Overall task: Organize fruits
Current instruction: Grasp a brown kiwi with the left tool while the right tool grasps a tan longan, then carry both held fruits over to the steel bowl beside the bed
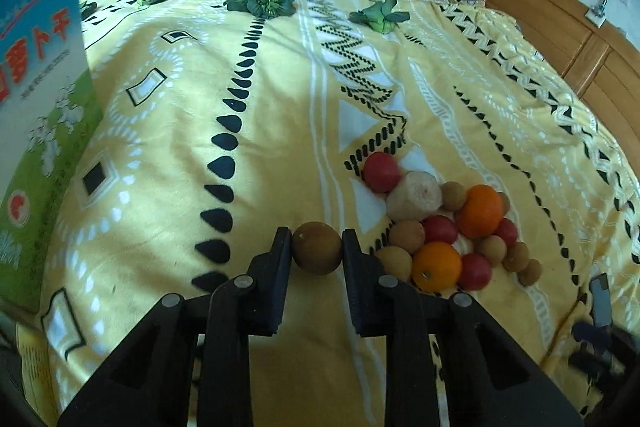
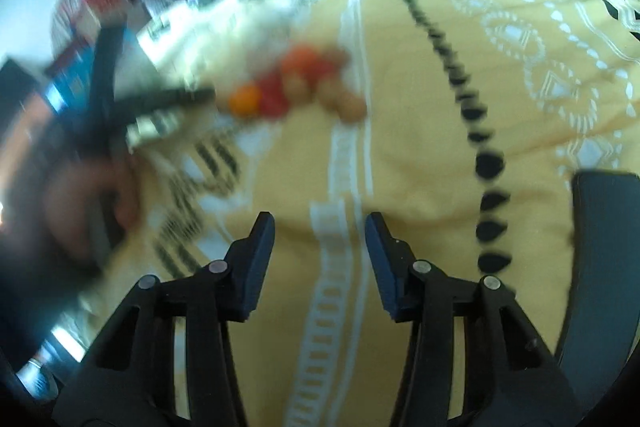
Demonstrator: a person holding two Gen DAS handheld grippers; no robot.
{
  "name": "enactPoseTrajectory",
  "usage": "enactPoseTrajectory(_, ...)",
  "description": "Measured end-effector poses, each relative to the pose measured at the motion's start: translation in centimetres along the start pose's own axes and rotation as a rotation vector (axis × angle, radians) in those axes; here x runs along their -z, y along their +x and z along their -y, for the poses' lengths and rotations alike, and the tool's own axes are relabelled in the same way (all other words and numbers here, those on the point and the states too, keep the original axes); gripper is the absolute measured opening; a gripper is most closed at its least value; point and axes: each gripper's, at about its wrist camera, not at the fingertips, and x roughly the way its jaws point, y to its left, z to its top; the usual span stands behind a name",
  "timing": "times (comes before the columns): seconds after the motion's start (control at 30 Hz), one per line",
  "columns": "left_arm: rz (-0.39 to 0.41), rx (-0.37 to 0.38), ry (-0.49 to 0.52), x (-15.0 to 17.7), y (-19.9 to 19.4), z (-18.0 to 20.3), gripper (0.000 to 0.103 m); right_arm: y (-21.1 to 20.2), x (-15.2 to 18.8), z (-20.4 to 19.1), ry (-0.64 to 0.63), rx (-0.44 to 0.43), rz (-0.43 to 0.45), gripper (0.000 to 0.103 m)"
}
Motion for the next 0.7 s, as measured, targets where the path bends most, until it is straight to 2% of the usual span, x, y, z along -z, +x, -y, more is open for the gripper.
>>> enactPoseTrajectory(0.1, 0.014, 0.02, 0.004, 0.7, -1.2, 0.4, 0.025, 1.5, -2.6, -0.2, -0.038, 0.043, 0.02, 0.047)
enactPoseTrajectory(0.2, 0.013, 0.031, 0.024, 1.3, -1.8, 0.9, 0.025, 4.0, -4.6, 0.0, -0.07, 0.1, 0.007, 0.037)
enactPoseTrajectory(0.37, -0.007, 0.036, 0.034, 1.8, -1.6, 1.3, 0.025, 6.9, -4.8, 0.4, -0.121, 0.143, -0.065, 0.033)
enactPoseTrajectory(0.47, -0.013, 0.042, 0.031, 2.0, -1.7, 1.7, 0.025, 7.1, -4.0, 0.4, -0.136, 0.159, -0.069, 0.032)
enactPoseTrajectory(0.53, -0.007, 0.047, 0.036, 2.1, -2.3, 2.0, 0.025, 6.9, -4.0, 0.5, -0.134, 0.176, -0.057, 0.023)
enactPoseTrajectory(0.7, 0.046, 0.058, 0.037, 1.9, -6.2, 2.2, 0.025, 4.2, -4.4, -0.8, -0.139, 0.177, 0.008, 0.023)
